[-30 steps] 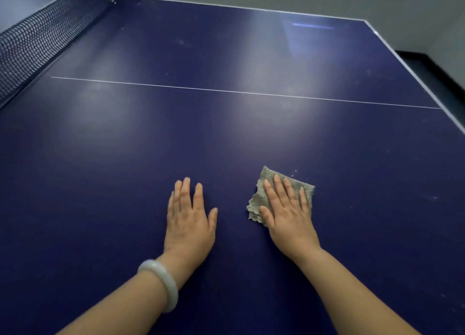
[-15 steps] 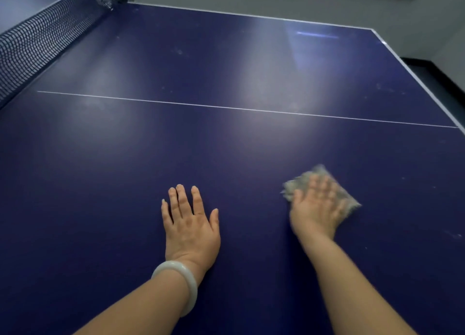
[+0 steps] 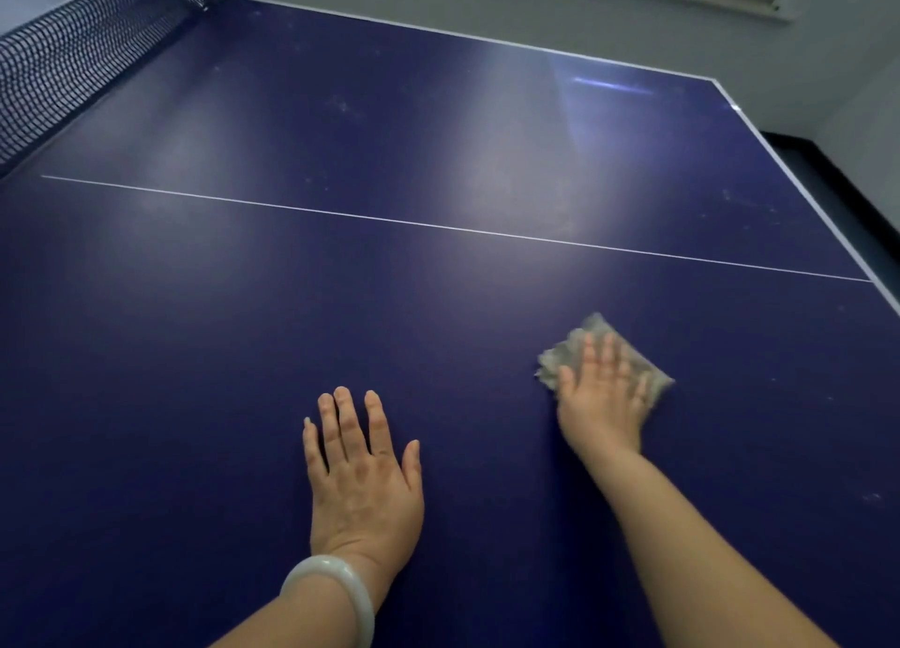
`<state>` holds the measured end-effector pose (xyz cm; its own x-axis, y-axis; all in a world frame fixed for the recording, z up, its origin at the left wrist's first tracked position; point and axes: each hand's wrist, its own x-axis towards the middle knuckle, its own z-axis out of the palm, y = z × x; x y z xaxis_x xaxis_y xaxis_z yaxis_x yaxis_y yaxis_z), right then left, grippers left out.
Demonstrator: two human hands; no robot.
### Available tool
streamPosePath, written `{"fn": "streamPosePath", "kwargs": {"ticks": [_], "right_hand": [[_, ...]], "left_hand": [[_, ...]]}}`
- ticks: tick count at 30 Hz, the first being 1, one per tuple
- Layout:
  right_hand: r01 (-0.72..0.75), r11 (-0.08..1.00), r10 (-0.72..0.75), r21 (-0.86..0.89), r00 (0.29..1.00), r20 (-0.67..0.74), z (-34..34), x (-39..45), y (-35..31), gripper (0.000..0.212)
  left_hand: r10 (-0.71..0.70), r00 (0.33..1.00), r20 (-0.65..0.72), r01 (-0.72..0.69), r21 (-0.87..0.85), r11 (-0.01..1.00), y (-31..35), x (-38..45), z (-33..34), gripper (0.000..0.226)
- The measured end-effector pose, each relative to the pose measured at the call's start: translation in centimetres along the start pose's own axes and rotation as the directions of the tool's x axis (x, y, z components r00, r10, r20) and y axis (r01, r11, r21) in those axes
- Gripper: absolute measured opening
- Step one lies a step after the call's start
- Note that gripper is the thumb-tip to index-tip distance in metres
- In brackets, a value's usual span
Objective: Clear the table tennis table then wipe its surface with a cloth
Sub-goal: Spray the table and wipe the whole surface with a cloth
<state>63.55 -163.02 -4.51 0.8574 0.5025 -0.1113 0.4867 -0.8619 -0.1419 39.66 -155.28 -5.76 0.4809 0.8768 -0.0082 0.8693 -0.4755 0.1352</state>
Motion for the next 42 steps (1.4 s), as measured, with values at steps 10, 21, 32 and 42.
{"fn": "streamPosePath", "kwargs": {"ticks": [10,21,32,42], "right_hand": [[-0.265,0.963,0.266,0.042,0.964,-0.012,-1.7,8.4,4.9,0.061],[0.512,0.856,-0.497,-0.063,0.852,0.166,0.0,7.6,-8.8,0.059],[-0.087,0.995,0.085,0.056,0.995,0.051,-1.1,12.9,-7.1,0.061],[0.470,0.882,-0.466,-0.017,0.877,0.115,0.1,8.9,-8.4,0.058]], "left_hand": [[0.029,0.998,-0.058,-0.031,-0.023,0.999,-0.3,0.0,0.5,0.071],[0.033,0.997,-0.064,-0.035,-0.023,0.999,-0.3,0.1,0.8,0.073],[0.047,0.997,-0.062,-0.049,-0.028,0.998,-0.4,0.0,0.9,0.072],[0.027,0.999,-0.030,-0.027,-0.003,1.000,-0.4,0.1,0.8,0.071]]}}
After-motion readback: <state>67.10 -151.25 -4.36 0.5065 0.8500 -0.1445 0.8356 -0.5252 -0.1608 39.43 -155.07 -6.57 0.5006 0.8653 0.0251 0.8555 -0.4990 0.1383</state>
